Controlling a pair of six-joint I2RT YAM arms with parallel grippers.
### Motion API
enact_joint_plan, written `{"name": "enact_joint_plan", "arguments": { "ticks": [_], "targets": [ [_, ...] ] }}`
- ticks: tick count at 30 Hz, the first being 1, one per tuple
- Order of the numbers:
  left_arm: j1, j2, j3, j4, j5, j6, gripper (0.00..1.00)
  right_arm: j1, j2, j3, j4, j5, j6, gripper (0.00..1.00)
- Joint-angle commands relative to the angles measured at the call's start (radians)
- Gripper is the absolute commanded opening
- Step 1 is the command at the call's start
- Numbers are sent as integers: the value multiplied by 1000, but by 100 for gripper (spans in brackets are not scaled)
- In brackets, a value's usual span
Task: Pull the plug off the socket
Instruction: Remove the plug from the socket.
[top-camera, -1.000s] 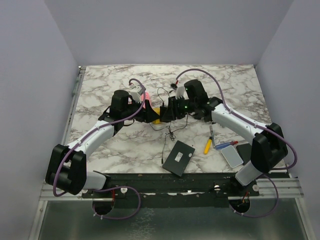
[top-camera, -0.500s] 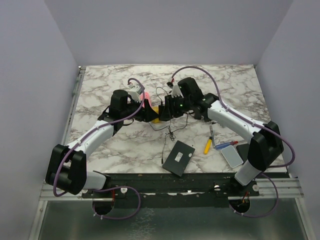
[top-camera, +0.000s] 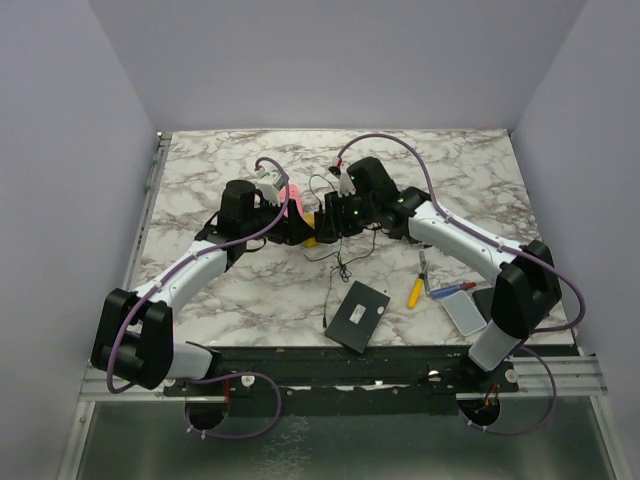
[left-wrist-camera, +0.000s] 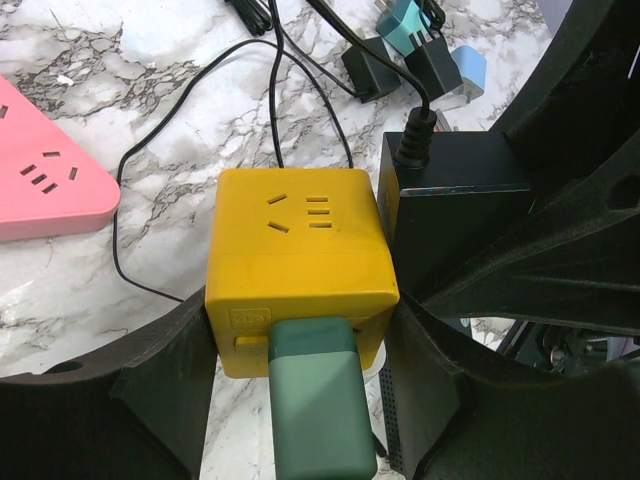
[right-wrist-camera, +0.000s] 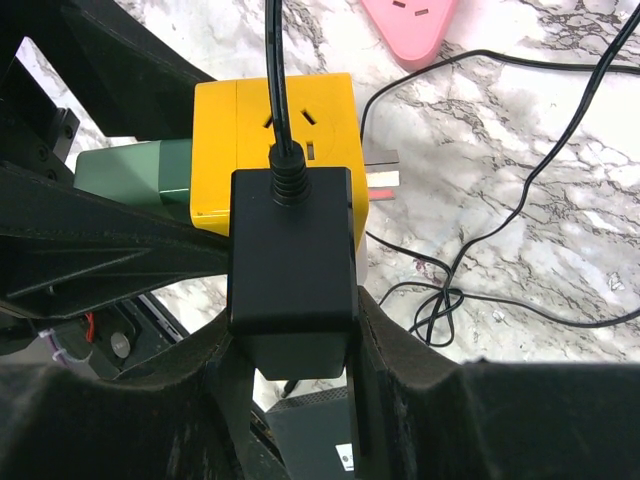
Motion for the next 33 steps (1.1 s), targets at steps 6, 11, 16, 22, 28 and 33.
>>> {"name": "enact_joint_plan", "arguments": {
  "ticks": [6,11,16,22,28,33],
  "targets": [
    [9,-14,32,63,-54,12,0,40,-76,-101,149,-47,29,0],
    [15,-16,33,61,-46,16,0,39,-109,-141,207,-102,11,0],
    [16,-15,36,62,-32,25,0,25,-131,-176,258,-190,-21,0],
    [16,-7,38,62,-16,29,0,-8,-158,-212,310,-323,-51,0],
    [17,-6,37,64,-11,31,0,-54,-167,-248,369,-467,-45,0],
    [17,-1,36,70,-7,27,0,-56,-154,-244,354,-453,-57,0]
  ]
}}
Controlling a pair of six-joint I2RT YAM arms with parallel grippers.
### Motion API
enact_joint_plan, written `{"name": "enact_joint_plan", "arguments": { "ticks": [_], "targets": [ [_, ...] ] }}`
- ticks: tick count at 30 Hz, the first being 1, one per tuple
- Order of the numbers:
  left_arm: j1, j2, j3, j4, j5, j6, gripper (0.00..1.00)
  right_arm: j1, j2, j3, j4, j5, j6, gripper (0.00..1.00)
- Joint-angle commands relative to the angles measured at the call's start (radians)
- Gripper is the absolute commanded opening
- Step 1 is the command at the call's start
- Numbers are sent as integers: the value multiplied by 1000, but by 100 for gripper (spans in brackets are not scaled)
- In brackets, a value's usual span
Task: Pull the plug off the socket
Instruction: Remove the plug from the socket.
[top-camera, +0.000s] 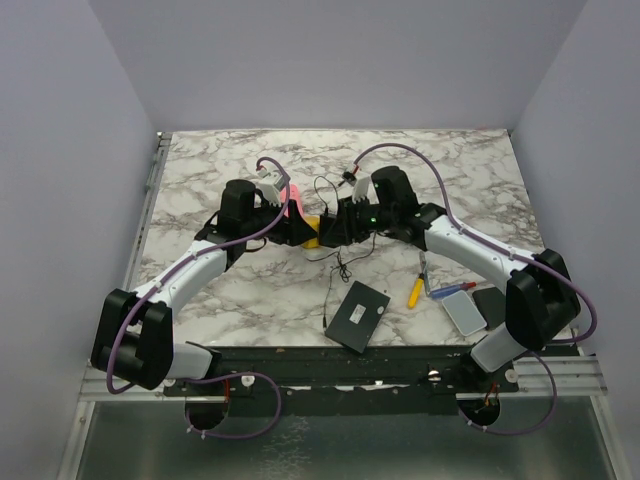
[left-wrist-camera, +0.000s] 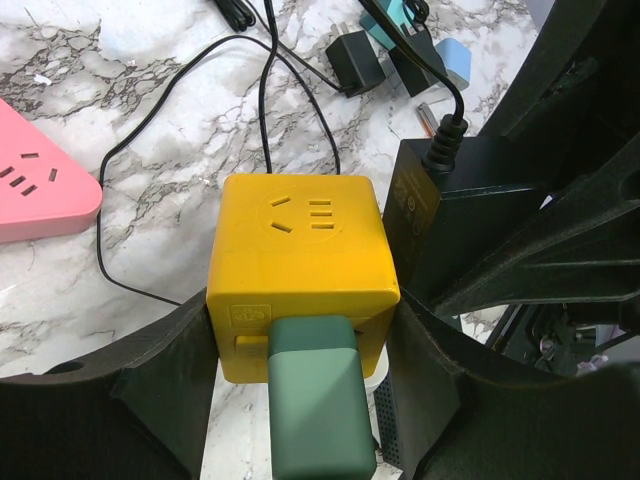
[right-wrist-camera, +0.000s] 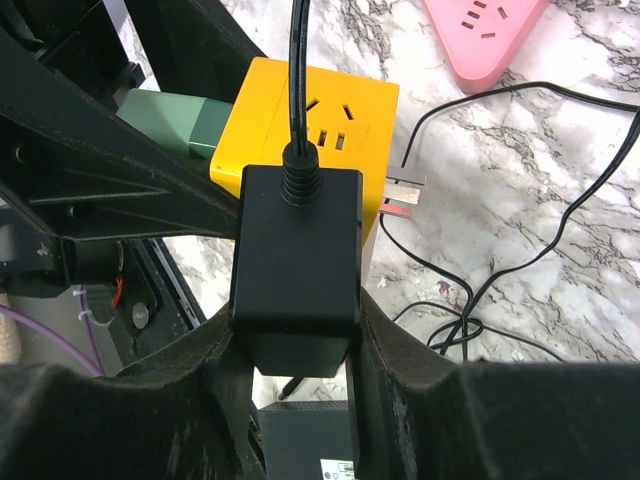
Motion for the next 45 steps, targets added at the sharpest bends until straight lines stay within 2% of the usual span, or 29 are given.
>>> {"name": "enact_joint_plan", "arguments": {
  "ticks": [1,20,37,45],
  "targets": [
    [8,-1,30,79,-36,12,0,28,-43,8,52,-198,-9,0],
    [9,8,25,83,-64,-12,0,33,76,102,-67,-53,88,0],
    [8,3,22,84,-74,-18,0,105,132,237,-261,229,103,0],
    [8,-5,22,84,-76,-17,0,113,148,265,-270,244,115,0]
  ]
}}
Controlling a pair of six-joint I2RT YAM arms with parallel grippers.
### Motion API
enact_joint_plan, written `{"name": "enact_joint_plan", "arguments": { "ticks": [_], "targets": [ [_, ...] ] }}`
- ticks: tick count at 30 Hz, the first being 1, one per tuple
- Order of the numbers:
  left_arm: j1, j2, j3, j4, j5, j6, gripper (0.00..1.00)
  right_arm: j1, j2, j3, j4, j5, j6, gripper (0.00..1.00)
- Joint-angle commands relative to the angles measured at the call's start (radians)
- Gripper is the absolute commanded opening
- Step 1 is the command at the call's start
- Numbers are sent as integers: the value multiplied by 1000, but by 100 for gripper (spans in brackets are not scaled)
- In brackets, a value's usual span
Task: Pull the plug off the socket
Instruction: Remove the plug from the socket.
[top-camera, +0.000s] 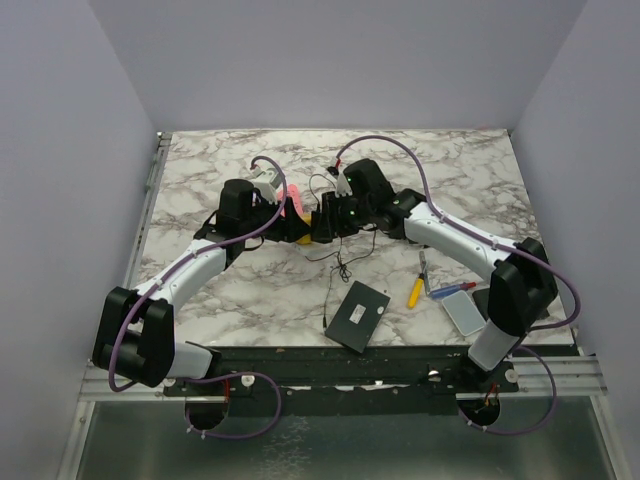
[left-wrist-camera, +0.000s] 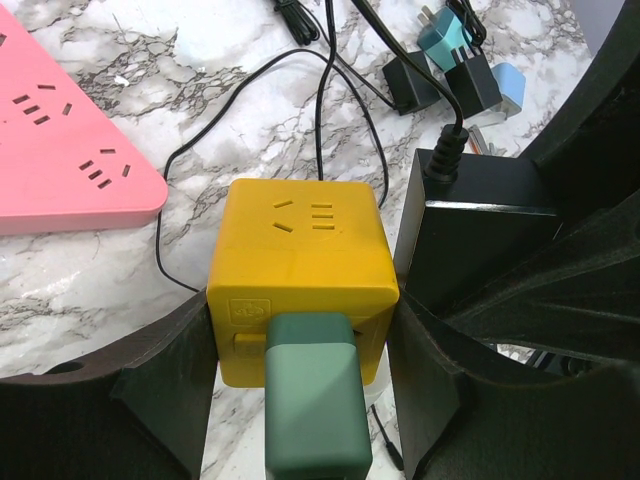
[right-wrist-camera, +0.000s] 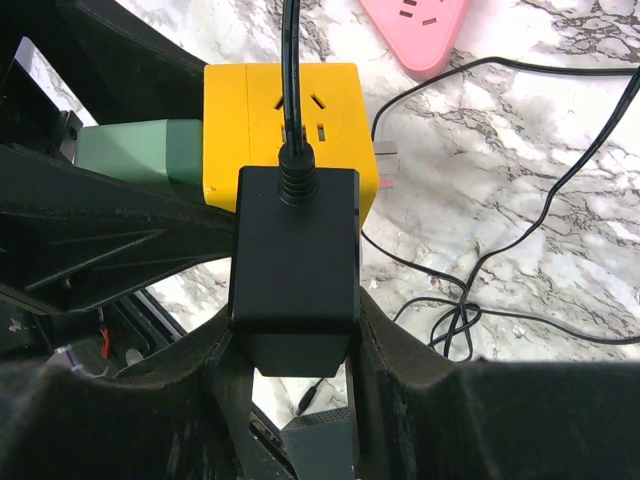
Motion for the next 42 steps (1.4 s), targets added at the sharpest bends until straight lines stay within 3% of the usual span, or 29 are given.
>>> {"name": "enact_joint_plan", "arguments": {
  "ticks": [1,17,35,42],
  "targets": [
    [-2,-17,21,84,0,-9,0,23,21,25,-19,-11,20,0],
    [0,-31,19,80,-37,-7,0,22,-79,-98,150,-41,4,0],
    [72,-78,22,17,-209,-5,0,20,-320,-101,11,289,-70,0],
    [86,-143,13,8,-295,33,0,-89,-376,-41,-102,406,-116,0]
  ]
}}
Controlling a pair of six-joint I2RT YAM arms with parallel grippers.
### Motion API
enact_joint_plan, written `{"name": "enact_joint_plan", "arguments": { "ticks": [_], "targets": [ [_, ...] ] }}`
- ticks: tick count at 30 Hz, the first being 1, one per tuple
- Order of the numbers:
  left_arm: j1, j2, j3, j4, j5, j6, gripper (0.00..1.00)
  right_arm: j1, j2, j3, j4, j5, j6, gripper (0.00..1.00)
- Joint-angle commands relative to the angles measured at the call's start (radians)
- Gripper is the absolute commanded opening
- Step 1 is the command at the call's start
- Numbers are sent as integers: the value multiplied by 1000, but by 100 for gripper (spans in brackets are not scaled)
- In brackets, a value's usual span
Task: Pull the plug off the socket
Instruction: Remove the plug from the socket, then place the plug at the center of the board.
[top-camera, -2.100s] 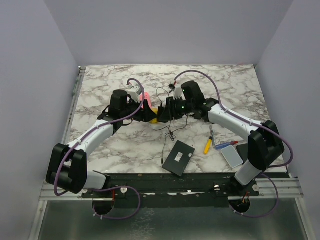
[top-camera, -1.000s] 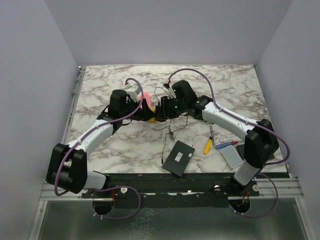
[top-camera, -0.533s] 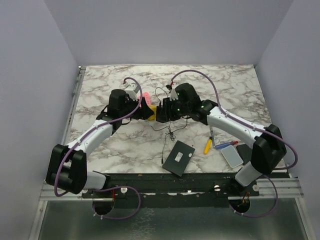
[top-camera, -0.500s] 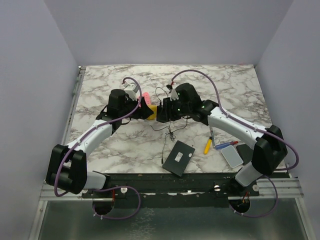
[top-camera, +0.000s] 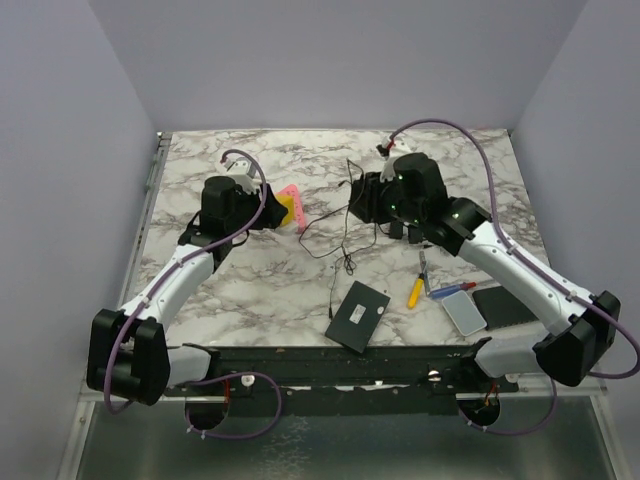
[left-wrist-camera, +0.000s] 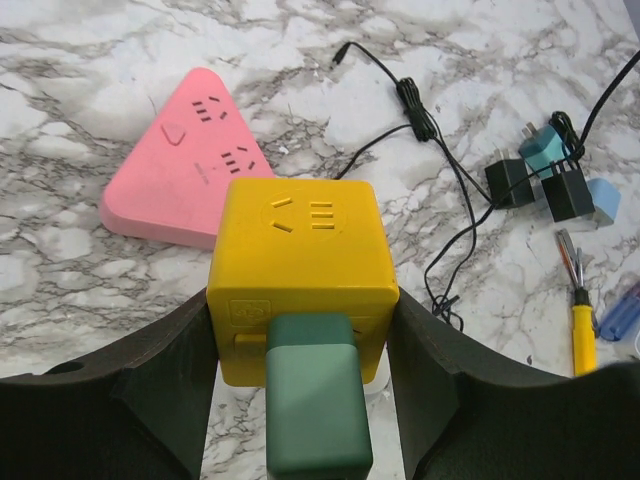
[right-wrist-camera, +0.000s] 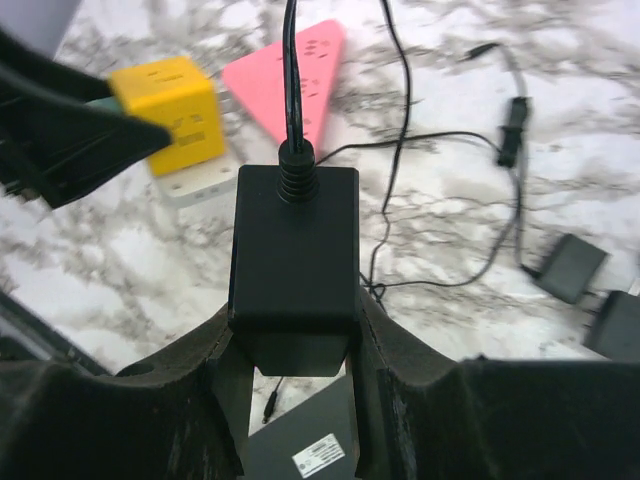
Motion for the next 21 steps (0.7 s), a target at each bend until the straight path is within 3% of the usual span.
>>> {"name": "enact_joint_plan", "arguments": {
  "ticks": [1,10,21],
  "targets": [
    [9,-67,12,20,-77,33,0,-100,-36,48,-78,99,-55,0],
    [8,-68,15,15,-72,32,0,-304,-58,-32,-64,-8,-75,0],
    [8,-59,17,15,-53,25,0,-345,64,-233,83,-330,-3,0]
  ]
}}
